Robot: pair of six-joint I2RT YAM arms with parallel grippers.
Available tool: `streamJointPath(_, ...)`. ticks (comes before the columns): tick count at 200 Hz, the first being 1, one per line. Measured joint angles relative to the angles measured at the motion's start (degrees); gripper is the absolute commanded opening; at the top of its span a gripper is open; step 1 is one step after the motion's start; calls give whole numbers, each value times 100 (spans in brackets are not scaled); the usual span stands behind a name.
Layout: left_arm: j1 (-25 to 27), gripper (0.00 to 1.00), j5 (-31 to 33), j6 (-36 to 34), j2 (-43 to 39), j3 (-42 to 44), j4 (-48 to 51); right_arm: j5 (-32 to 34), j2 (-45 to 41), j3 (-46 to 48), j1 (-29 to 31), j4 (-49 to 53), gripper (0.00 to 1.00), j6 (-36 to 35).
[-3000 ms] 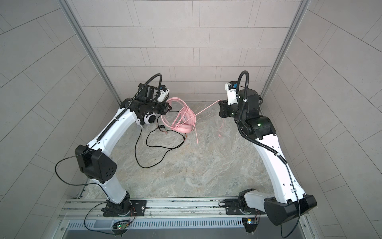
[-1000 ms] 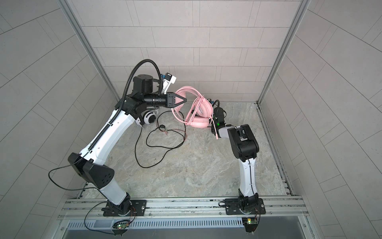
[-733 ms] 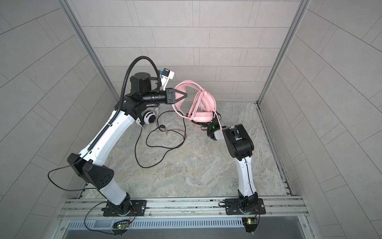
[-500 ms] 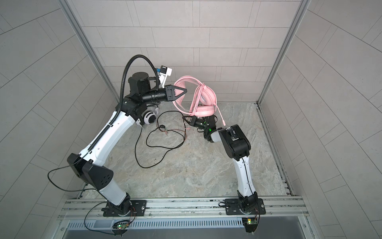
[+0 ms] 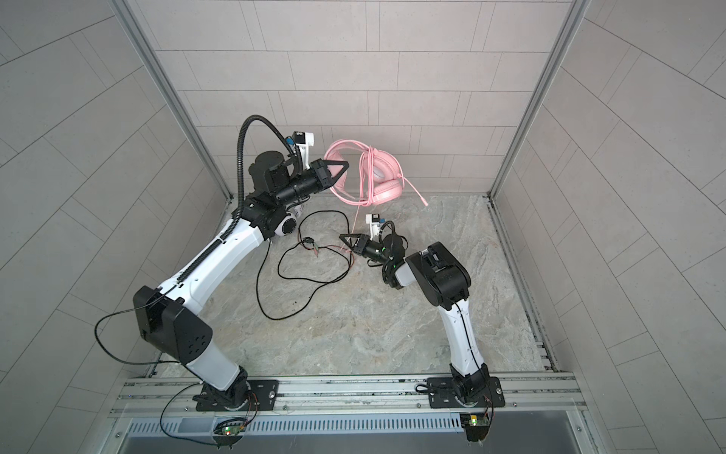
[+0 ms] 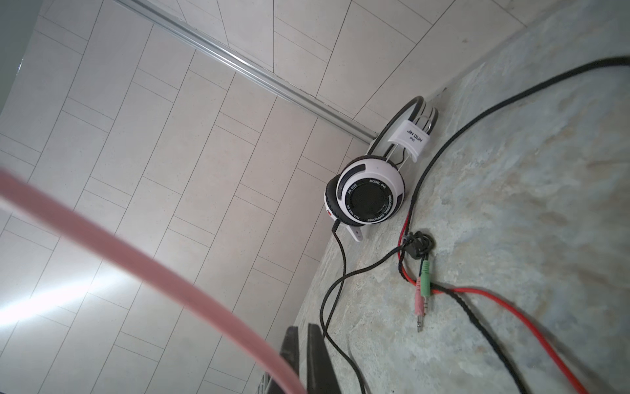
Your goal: Wrap the headphones
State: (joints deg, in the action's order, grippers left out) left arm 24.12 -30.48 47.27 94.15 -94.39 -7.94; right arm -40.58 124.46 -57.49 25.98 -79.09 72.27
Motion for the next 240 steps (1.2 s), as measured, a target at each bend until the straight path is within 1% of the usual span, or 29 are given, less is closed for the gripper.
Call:
streamJointPath(31, -15, 0, 636, -26, 0, 146, -136, 223, -627, 590, 212, -48, 5, -2)
streamJointPath(51, -28, 0, 911, -74, 0, 177, -181, 313, -994, 820, 413, -46, 4, -2)
streamJointPath(77, -37, 0, 1091, -214, 4, 177, -140, 391, -1491, 1091, 610, 133, 4, -61)
streamJointPath(104, -37, 0, 1211, -503, 4, 177, 31, 461, -2192, 1410, 723, 758, 4, -339)
streamJointPath(123, -37, 0, 1281, -745, 4, 177, 251, 529, -2828, 1596, 793, 1541, 4, -667)
streamJointPath(137, -39, 0, 1320, -901, 4, 188, 382, 601, -3346, 1611, 863, 2361, 3, -1064)
streamJointPath(159, -94, 0, 1342, -1010, 4, 280, 501, 745, -4133, 1394, 922, 3987, 3, -1858)
streamJointPath(180, -181, 0, 1432, -1150, -7, 525, 520, 979, -4715, 1021, 922, 5523, 3, -2579)
streamJointPath(201, -197, 0, 1495, -1346, -9, 699, 667, 1191, -5066, 586, 905, 6773, 3, -3123)
streamJointPath(240, -186, 0, 1506, -1698, -164, 892, 966, 1344, -5237, -48, 723, 8338, 3, -3759)
